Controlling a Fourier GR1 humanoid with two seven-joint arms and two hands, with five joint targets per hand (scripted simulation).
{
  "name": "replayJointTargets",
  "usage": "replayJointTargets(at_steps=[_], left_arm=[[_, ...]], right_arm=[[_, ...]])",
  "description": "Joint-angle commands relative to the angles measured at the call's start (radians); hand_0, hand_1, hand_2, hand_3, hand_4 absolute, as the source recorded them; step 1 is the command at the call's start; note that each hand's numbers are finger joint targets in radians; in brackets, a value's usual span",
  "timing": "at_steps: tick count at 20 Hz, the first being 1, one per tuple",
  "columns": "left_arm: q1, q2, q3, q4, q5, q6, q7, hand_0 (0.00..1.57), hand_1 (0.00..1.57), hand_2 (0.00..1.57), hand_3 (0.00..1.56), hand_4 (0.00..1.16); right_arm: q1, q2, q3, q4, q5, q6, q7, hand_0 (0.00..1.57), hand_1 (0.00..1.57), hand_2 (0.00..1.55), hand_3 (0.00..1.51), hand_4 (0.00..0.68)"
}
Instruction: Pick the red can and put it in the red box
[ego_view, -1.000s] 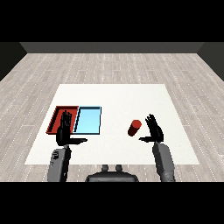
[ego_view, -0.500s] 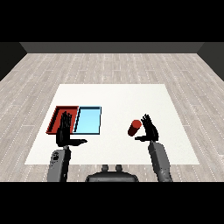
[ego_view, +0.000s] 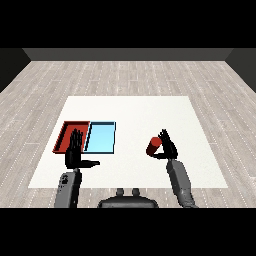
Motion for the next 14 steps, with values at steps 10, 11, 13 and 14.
replayJointTargets(at_steps=[10, 11, 13, 14], left_arm=[[-0.068, 0.004, 0.011, 0.086, -0.012, 0.012, -0.019, 0.0, 0.0, 0.0, 0.0, 0.0], [-0.006, -0.018, -0.02, 0.052, -0.033, 0.018, -0.042, 0.0, 0.0, 0.0, 0.0, 0.0], [-0.044, -0.002, 0.003, 0.042, -0.007, 0.016, -0.01, 0.0, 0.0, 0.0, 0.0, 0.0], [-0.064, 0.029, 0.032, 0.032, 0.019, 0.001, 0.042, 0.0, 0.0, 0.0, 0.0, 0.0]], right_arm=[[-0.026, -0.008, 0.01, 0.112, 0.004, -0.007, -0.057, 0.0, 0.0, 0.0, 0.0, 0.0], [-0.071, 0.005, 0.017, 0.064, 0.004, -0.069, 0.022, 0.0, 0.0, 0.0, 0.0, 0.0], [-0.091, 0.036, 0.032, 0.07, -0.005, -0.068, 0.032, 0.0, 0.0, 0.0, 0.0, 0.0], [-0.072, -0.015, 0.009, 0.071, -0.009, -0.045, 0.029, 0.0, 0.0, 0.0, 0.0, 0.0]])
